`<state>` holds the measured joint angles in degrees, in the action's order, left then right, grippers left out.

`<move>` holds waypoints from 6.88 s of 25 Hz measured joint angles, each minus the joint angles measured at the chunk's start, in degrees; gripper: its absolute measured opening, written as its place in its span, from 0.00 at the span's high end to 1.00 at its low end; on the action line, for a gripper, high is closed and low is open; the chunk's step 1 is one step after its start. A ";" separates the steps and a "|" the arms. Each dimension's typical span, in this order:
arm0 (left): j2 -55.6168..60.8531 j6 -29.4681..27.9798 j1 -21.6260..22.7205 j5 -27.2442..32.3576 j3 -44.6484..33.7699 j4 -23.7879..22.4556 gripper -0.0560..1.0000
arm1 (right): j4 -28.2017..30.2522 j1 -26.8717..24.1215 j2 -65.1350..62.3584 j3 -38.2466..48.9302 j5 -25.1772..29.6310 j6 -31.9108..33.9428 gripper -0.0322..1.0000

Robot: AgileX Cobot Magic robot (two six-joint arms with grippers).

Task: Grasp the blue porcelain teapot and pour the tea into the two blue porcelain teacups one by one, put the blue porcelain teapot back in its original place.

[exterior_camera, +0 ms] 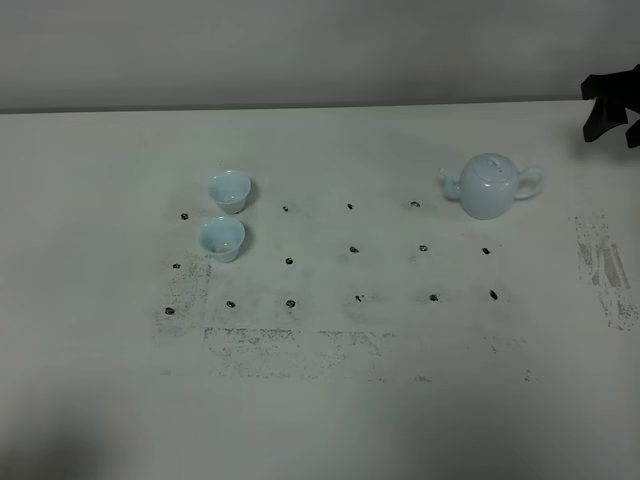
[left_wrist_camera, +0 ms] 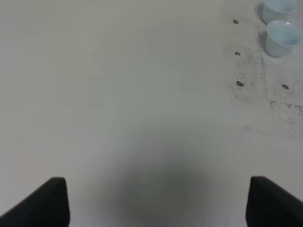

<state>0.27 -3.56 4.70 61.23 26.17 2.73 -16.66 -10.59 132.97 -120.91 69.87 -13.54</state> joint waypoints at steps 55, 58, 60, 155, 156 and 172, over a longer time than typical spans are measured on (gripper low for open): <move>0.00 -0.05 0.00 0.00 0.00 0.00 0.26 | -1.91 5.17 4.67 4.00 0.02 1.82 0.46; 0.00 -0.05 0.00 0.00 0.00 0.00 0.26 | -1.91 5.76 4.67 4.00 0.02 2.40 0.46; 0.00 -0.05 0.00 0.00 0.00 0.00 0.26 | -1.41 6.15 4.67 4.00 0.02 2.97 0.46; 0.00 -0.04 0.04 0.00 0.00 0.00 0.26 | -2.01 10.26 -4.17 18.48 -0.02 0.46 0.46; 0.00 -0.04 0.04 0.00 0.00 0.00 0.26 | -1.88 10.26 -4.17 18.48 -0.02 0.46 0.46; 0.00 -0.04 0.04 0.00 0.00 0.00 0.26 | 3.41 11.33 -17.77 19.88 -0.25 4.66 0.46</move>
<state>0.27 -3.60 4.74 61.23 26.17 2.73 -13.24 0.74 115.20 -101.04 69.63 -8.89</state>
